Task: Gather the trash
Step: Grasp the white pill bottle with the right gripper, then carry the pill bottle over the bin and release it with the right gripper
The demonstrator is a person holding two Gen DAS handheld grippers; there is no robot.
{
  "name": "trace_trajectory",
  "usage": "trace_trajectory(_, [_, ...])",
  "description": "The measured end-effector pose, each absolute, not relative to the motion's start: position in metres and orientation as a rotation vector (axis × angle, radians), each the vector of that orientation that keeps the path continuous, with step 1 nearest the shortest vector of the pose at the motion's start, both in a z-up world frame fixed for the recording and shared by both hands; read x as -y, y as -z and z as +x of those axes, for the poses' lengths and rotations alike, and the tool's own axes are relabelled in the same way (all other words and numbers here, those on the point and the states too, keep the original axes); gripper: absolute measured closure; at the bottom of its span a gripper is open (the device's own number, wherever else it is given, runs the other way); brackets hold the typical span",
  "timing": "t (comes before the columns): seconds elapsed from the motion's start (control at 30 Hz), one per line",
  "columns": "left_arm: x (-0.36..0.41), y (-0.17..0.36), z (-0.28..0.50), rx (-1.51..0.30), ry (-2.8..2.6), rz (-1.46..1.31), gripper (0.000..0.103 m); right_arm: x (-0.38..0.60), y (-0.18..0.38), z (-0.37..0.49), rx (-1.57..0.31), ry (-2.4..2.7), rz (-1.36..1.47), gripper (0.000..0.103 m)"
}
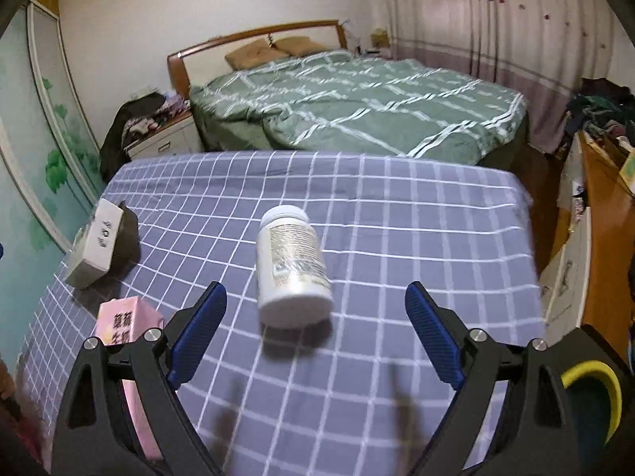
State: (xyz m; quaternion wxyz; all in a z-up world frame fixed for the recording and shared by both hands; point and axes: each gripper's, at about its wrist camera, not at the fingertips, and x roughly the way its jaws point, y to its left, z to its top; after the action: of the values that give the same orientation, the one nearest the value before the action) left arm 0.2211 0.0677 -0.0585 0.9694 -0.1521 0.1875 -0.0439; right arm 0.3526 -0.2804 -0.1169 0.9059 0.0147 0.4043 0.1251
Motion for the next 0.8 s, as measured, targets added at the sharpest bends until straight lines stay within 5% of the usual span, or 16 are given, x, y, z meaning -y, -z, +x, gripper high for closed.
trace_trajectory(0.27, [-0.060,0.061,0.224,-0.394,0.097,-0.291,0.007,0.267,0.141,0.380,-0.903,-0.272,0.029,0.022])
trace_trajectory(0.37, [-0.060,0.062,0.226,-0.398,0.098,-0.289,0.007,0.267,0.143,0.381,-0.915,-0.273,0.036,0.037])
trace_trajectory(0.43, [-0.059,0.063,0.227,-0.402,0.100,-0.285,0.007,0.267,0.143,0.380,-0.911,-0.280,0.032,0.056])
trace_trajectory(0.8, [-0.053,0.066,0.230,-0.416,0.102,-0.262,0.007,0.285,0.120,0.351,-0.880,-0.270,0.091,0.058])
